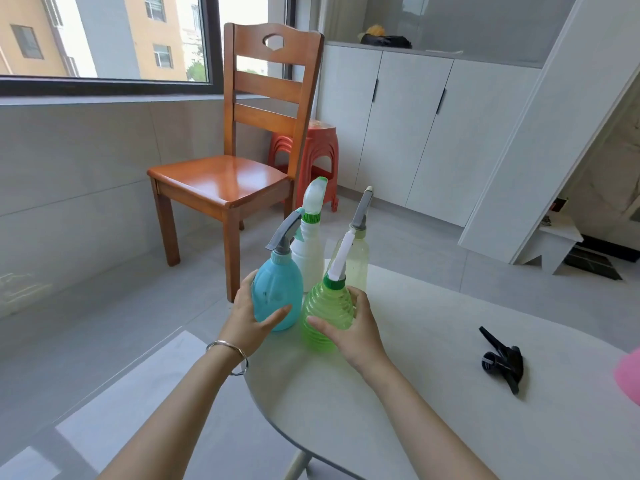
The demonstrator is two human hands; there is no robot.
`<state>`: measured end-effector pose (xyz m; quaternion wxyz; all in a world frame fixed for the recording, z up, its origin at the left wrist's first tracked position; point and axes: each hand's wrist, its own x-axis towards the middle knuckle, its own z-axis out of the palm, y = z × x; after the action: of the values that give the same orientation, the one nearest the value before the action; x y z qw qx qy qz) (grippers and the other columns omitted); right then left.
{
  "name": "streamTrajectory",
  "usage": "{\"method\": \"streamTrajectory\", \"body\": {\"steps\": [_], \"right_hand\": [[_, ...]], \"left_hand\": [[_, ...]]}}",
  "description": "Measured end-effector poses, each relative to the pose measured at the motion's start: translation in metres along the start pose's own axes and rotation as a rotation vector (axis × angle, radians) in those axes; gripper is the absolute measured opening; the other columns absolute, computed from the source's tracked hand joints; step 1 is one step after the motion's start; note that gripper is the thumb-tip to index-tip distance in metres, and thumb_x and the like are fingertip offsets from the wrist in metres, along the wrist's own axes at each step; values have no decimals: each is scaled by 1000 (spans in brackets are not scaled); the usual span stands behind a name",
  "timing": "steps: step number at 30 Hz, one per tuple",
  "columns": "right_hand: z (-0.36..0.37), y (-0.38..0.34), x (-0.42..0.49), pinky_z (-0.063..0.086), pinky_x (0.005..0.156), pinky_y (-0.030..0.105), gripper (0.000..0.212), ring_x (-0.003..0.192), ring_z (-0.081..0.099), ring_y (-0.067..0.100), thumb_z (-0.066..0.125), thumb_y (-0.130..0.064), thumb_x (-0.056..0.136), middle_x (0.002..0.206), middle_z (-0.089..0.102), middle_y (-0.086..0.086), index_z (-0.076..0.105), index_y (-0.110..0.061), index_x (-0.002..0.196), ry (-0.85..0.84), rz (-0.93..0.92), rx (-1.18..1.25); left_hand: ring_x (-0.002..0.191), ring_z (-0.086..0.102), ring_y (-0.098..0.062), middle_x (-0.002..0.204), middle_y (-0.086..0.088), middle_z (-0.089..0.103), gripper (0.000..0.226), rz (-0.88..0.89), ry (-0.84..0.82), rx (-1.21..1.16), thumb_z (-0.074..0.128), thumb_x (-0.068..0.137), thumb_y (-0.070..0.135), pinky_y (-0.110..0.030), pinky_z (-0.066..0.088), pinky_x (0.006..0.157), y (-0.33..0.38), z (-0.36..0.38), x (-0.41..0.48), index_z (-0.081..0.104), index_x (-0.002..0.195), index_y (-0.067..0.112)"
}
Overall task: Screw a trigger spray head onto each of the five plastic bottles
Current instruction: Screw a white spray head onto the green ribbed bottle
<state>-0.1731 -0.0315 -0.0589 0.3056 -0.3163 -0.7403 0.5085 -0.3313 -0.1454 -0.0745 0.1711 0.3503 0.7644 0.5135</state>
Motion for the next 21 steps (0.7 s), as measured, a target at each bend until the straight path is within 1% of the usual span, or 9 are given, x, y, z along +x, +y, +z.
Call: {"method": "streamTrajectory", "body": {"steps": [4, 7, 13, 16, 18, 19, 21], "right_hand": [[2, 0, 0, 39, 78, 6, 70, 107, 53, 9, 85, -29, 64, 116, 55, -8, 40, -28, 118, 6, 6, 1], [2, -1, 0, 39, 76, 3, 70, 105, 52, 6, 85, -28, 64, 114, 54, -10, 39, -29, 117, 0, 10, 6], [1, -2, -2, 35, 76, 1, 71, 108, 49, 7, 83, -29, 66, 117, 50, -10, 35, -31, 118, -12, 21, 5], [2, -1, -2, 35, 76, 1, 71, 108, 49, 7, 83, -30, 67, 117, 50, -10, 35, -31, 118, -9, 15, -4], [2, 0, -2, 37, 78, 5, 71, 110, 50, 9, 83, -32, 66, 119, 51, -8, 36, -31, 119, -6, 10, -10], [2, 0, -2, 37, 81, 8, 71, 111, 50, 10, 83, -33, 66, 121, 52, -7, 36, -30, 120, -5, 7, -13], [2, 1, -1, 36, 91, 17, 74, 117, 48, 11, 83, -36, 66, 127, 50, -5, 37, -28, 124, -5, 6, -24]], "left_hand": [[122, 46, -20, 134, 3, 43, 84, 21, -4, 3, 72, 71, 45, -48, 47, 100, 2, 2, 1, 24, 139, 32], [121, 46, -18, 131, 6, 43, 81, 37, 13, 11, 73, 75, 38, -46, 47, 99, 2, 2, 0, 24, 140, 31], [123, 45, -18, 133, 6, 43, 81, 41, 15, 9, 72, 76, 38, -46, 48, 98, 0, 4, 1, 23, 140, 32], [123, 45, -19, 136, 4, 43, 86, 26, 6, 4, 72, 73, 45, -47, 49, 97, -1, 4, 0, 21, 141, 32], [126, 45, -21, 141, 2, 40, 96, 5, -2, 13, 70, 67, 56, -47, 47, 99, -2, 4, -1, 17, 143, 32], [127, 45, -23, 144, 1, 38, 99, -5, -8, 20, 69, 67, 57, -48, 46, 101, -2, 4, -1, 13, 144, 32], [130, 43, -27, 149, -2, 33, 101, -7, -16, 38, 71, 72, 49, -47, 41, 106, -1, 5, -1, 5, 146, 30]]}}
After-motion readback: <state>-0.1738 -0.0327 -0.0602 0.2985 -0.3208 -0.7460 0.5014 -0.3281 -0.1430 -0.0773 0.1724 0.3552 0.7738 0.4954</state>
